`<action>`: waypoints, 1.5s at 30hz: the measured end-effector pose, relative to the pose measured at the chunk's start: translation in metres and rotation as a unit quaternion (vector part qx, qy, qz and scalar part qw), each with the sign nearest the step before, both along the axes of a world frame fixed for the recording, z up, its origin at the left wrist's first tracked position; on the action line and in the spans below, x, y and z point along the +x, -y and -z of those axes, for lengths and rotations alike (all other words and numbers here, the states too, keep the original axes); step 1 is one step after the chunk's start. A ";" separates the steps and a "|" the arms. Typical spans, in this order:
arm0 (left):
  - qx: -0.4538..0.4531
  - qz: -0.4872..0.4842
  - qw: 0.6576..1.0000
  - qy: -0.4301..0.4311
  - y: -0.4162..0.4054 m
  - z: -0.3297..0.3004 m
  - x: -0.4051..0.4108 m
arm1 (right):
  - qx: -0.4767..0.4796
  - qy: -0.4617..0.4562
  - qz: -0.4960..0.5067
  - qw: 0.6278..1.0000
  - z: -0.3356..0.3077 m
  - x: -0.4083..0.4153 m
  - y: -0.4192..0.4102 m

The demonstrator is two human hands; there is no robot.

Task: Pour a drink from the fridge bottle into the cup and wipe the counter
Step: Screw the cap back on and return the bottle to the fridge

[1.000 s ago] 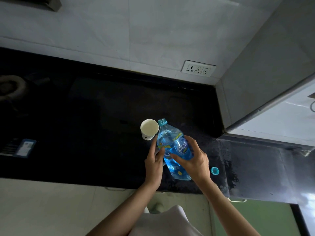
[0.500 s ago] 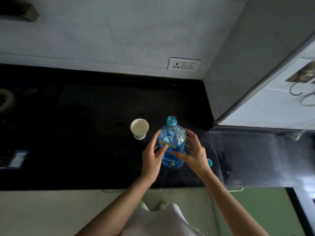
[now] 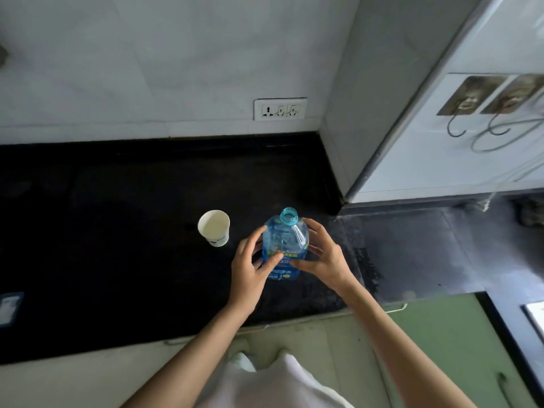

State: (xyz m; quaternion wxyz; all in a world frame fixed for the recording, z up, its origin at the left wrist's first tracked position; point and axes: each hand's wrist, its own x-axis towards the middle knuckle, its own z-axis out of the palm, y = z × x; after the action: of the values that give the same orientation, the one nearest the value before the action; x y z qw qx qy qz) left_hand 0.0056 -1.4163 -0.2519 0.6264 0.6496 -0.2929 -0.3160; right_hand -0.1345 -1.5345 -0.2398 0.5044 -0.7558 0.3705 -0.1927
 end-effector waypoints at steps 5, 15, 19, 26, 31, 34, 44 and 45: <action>0.003 0.011 1.000 0.012 0.003 0.001 -0.006 | -0.017 -0.003 -0.003 1.000 0.002 -0.006 0.004; 0.030 0.039 0.995 0.086 0.002 0.004 0.000 | -0.020 -0.037 -0.038 0.998 0.010 -0.014 0.012; 0.065 0.108 0.983 0.133 0.008 0.000 0.022 | -0.038 -0.079 -0.007 0.996 0.015 -0.031 0.020; 0.080 0.227 0.952 0.186 0.021 -0.015 0.041 | -0.144 -0.246 0.045 0.957 0.046 -0.068 0.027; 0.066 0.223 0.959 0.165 0.021 -0.017 0.040 | -0.151 -0.323 0.087 0.930 0.059 -0.082 0.020; 0.061 0.219 0.962 0.154 0.021 -0.016 0.039 | -0.168 -0.338 0.080 0.922 0.066 -0.083 0.017; 0.071 0.224 0.960 0.153 0.022 -0.015 0.039 | -0.195 -0.272 0.121 0.934 0.050 -0.074 0.022; 0.072 0.225 0.959 0.155 0.022 -0.014 0.040 | -0.193 -0.247 0.128 0.941 0.041 -0.070 0.024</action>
State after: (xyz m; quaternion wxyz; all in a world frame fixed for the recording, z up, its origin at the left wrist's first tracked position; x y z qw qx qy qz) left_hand 0.0458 -1.4385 -0.2376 0.4377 0.6516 -0.5011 -0.3643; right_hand -0.2048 -1.5582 -0.2809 0.2125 -0.8087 0.5328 -0.1304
